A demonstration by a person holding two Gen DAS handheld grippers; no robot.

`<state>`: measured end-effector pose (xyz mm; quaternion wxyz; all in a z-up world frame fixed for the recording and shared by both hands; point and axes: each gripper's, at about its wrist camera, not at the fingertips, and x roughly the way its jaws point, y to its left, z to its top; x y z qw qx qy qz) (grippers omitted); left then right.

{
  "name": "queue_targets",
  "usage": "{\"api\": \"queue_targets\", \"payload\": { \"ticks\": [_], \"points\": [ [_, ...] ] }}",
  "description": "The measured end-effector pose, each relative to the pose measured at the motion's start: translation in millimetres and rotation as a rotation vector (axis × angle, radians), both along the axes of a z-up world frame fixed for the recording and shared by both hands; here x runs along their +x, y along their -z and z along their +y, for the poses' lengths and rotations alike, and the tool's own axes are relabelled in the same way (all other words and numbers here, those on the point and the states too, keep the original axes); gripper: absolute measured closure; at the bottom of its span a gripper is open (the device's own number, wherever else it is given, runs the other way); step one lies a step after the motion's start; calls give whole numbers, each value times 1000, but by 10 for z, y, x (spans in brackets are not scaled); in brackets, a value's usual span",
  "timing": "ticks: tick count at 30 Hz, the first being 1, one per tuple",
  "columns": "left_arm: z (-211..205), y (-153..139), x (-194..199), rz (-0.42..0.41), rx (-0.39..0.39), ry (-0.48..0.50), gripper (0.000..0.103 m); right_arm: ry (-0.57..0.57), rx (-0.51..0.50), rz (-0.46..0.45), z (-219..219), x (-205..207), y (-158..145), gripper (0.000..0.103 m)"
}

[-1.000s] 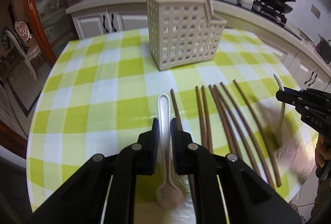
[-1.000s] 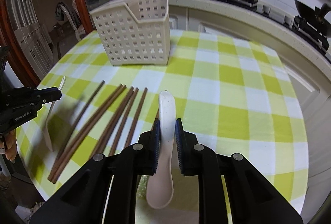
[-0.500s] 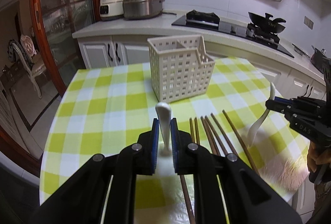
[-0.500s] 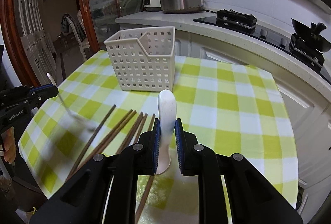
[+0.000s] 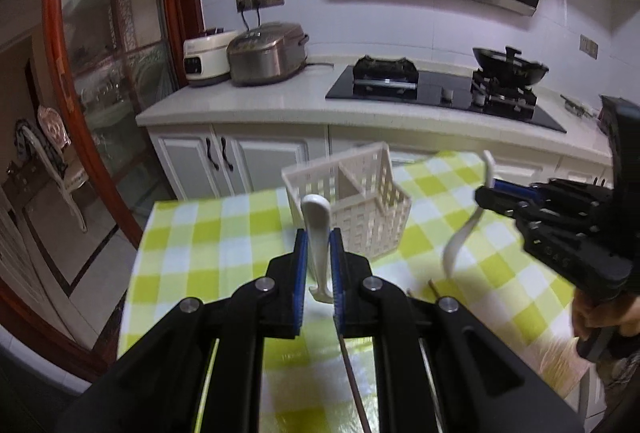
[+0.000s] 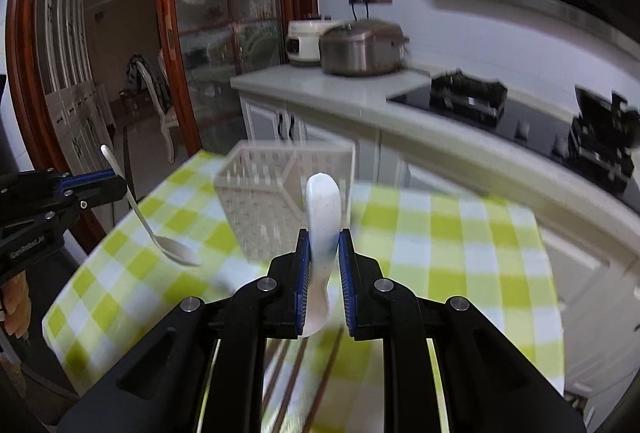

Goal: Organize utensils
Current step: 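Lift the white spoon with the right gripper and drop it into the caddy, then withdraw the open right gripper back toward the chopsticks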

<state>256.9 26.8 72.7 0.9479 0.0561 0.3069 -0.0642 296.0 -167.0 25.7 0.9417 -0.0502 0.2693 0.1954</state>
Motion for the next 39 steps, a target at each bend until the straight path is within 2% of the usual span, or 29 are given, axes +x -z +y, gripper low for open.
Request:
{"api": "queue_targets", "payload": {
  "ticks": [6,10,14,17,21,24,27,29,31,32,34,39],
  "points": [
    [-69,-548,334,-48,-9,3,92,16,7,-74,181,369,-305,86],
    [-143,-661,645,-59,14,-20,92,28,16,-99,295,658,-351,86],
    [-176,-467,984,-11,23,-55,92,42,7,-82,376,883,-242,86],
    [-133,-226,1189,54,-10,-60,92,44,-35,-38,459,1032,-56,86],
    [-103,82,1334,115,-25,-49,92,28,-52,30,520,1136,147,86],
    [-93,236,1358,128,-20,-54,91,24,-39,87,517,1196,269,86],
    [-55,310,1343,124,-16,-65,78,33,-7,107,457,1227,306,83],
    [-23,305,1285,105,-12,-72,66,24,13,106,402,1198,280,82],
    [12,283,1234,84,-6,-85,60,26,28,98,352,1154,234,71],
    [30,274,1213,80,-8,-90,60,27,35,89,314,1126,207,69],
    [88,258,1138,74,-31,-93,59,24,45,82,259,1070,168,69],
    [201,245,808,11,-69,-112,39,12,58,77,73,797,143,69]
  ]
}}
